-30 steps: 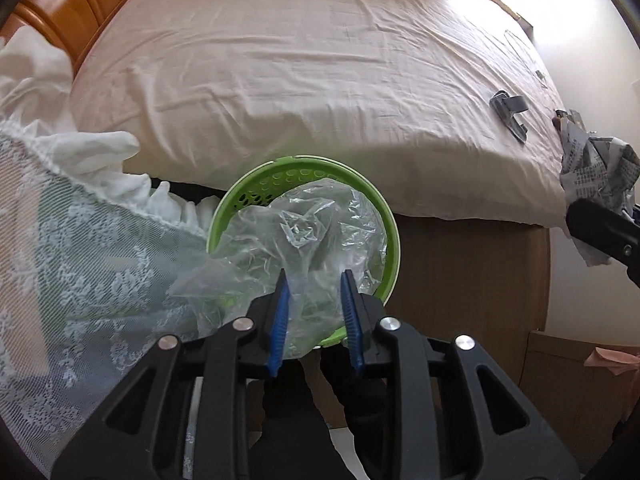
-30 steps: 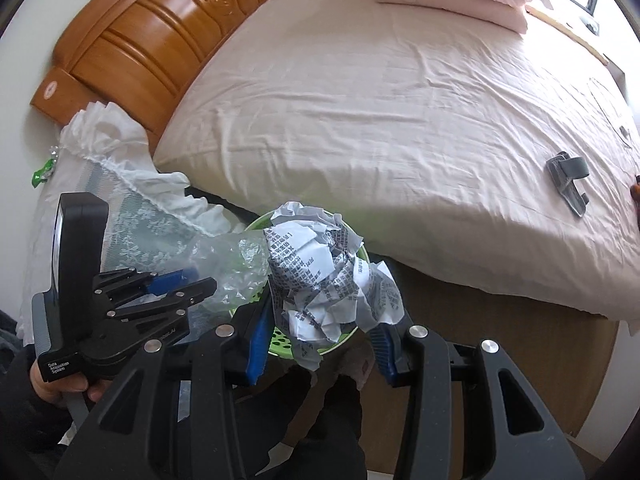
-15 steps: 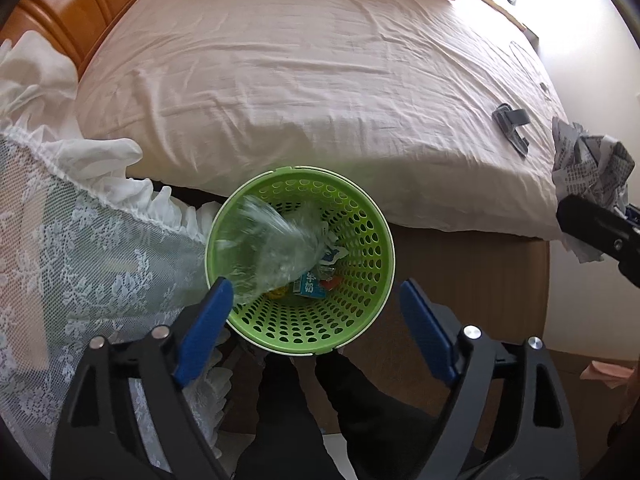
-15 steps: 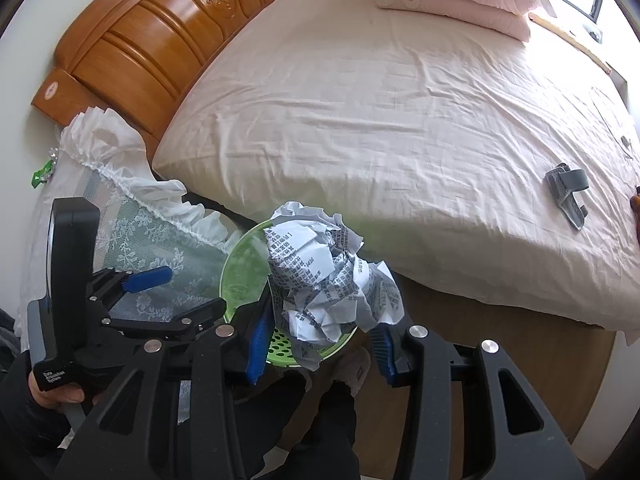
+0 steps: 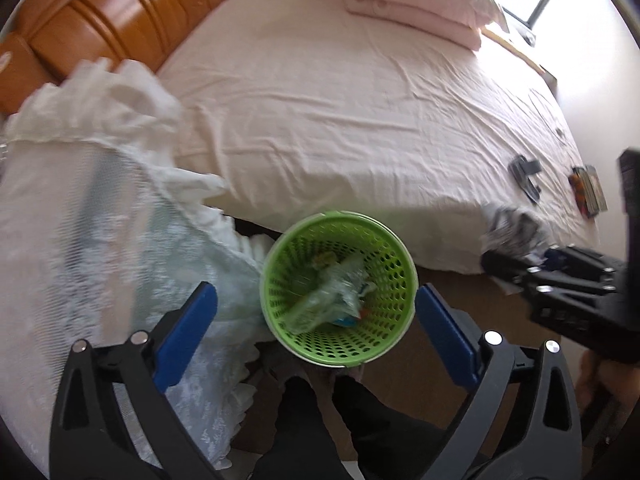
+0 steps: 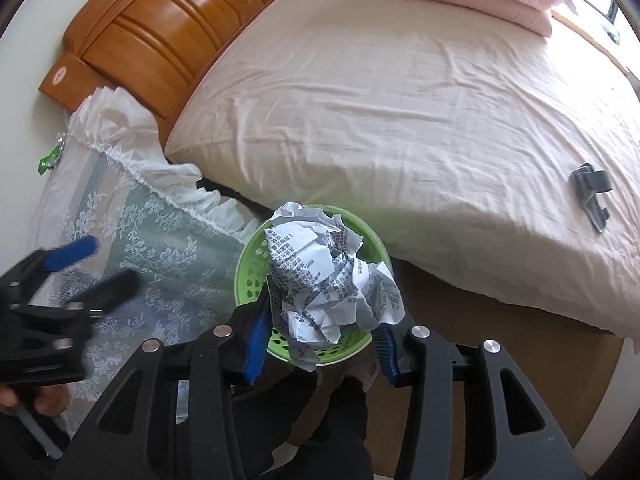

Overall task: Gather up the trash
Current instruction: 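Lower both items into the green basket and open both tools, then grasp the green wrapper with the left tool while the right tool grasps the silver foil sheet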

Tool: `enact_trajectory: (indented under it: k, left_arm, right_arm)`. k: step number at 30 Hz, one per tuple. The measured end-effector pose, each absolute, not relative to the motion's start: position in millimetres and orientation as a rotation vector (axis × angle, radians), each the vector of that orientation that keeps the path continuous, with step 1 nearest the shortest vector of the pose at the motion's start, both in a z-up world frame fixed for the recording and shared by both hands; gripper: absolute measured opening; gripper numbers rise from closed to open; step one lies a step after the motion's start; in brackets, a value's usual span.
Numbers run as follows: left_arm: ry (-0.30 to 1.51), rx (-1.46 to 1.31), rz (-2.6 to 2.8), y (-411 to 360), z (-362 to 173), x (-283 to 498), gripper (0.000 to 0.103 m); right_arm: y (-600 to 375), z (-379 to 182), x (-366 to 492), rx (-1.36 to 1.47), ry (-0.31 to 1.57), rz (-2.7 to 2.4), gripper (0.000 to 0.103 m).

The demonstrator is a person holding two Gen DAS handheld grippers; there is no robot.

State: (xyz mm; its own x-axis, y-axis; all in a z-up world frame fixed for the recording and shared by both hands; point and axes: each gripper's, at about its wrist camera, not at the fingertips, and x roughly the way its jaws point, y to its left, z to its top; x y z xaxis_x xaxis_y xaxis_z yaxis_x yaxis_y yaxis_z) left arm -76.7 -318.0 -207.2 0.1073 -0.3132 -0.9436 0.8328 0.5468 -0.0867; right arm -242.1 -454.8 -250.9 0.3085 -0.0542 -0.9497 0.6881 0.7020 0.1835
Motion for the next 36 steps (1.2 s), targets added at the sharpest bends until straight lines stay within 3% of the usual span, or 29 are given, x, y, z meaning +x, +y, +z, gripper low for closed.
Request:
enact_trajectory:
  k: [3,5,8,14,25,36]
  left_arm:
    - [1.156,0.523,-0.87,-302.3,-192.5,-67.8,0.095]
    - [1.149,0.501,-0.847,-292.9,-185.0,-62.4,0.095]
    - [1.139,0.473,-0.814,-280.7,-175.0,-56.1,0.095]
    - [1.104,0.439,-0.771,-263.8,-157.5,-48.8,0.095]
    - [1.047,0.384,-0.719,-242.3,-132.3,-50.6,0.095]
    - [1.022,0.293,-0.607,-223.2,-116.3,-44.5,0.095]
  right_arm:
    - [-449.2,-262.1,-229.4,0.646,1.188,-0.509,0.06]
    - [-444.1,-267.8,-221.4,0.641,1.202,-0.498,0.083]
    - [-439.3,-271.1,-214.5,0.623,1.223,-0.501,0.095]
    - [-436.2,-252.9,-211.9,0.594,1.216,-0.525,0.1]
    - [-425.6,-171.3,-216.0,0.428,1.1,-0.534,0.1]
    - [-417.6,-149.8,-199.3,0.395,1.049,-0.436,0.1]
